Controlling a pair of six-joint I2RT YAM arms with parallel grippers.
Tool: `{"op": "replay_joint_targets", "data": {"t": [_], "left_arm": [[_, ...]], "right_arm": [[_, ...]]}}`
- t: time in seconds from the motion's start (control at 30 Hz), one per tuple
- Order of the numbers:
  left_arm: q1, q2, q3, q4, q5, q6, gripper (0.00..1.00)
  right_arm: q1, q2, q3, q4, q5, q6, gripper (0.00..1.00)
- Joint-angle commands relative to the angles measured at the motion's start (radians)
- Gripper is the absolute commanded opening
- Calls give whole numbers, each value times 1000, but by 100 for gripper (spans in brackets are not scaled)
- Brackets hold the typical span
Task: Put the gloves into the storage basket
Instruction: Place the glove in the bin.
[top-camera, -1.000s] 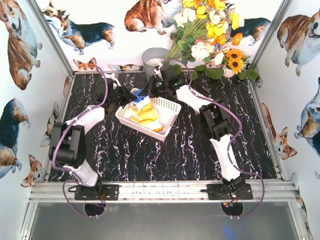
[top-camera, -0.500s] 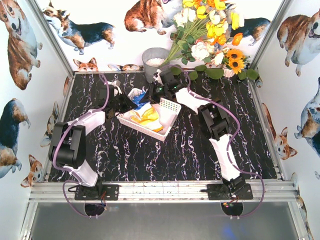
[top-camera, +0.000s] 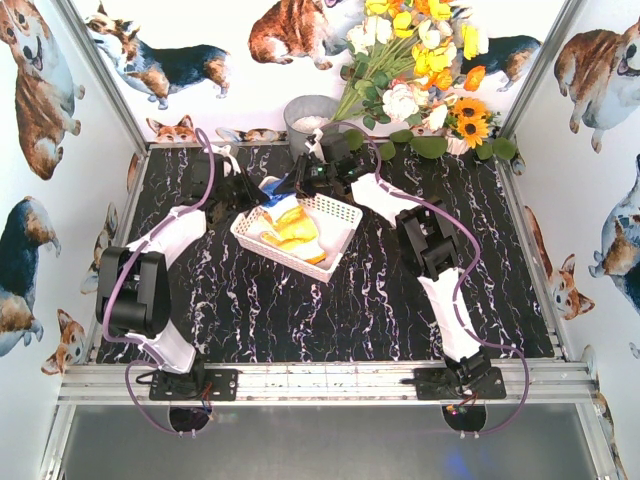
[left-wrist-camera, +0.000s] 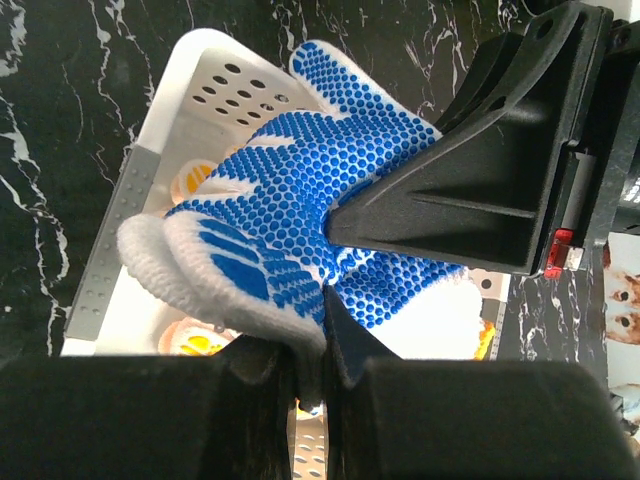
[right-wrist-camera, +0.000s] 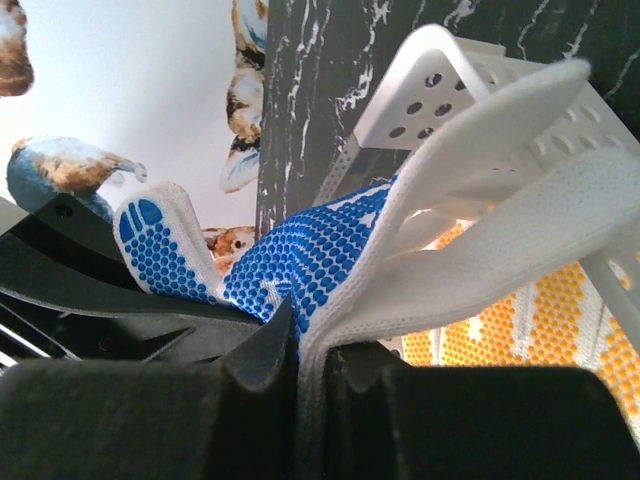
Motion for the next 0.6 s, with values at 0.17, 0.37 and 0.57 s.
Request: {"op": "replay_joint_targets", "data": {"t": [0.17, 0.37, 0.57], "left_arm": [[27, -24, 47, -30, -19, 70, 0], [27, -13, 48, -24, -13, 71, 0], [27, -8, -6, 0, 64, 35, 0]], "right_arm": [[-2, 45, 53, 115, -43, 42, 0], [-2, 56, 39, 124, -48, 46, 0], [-5, 16, -12, 50, -37, -13, 0]]}}
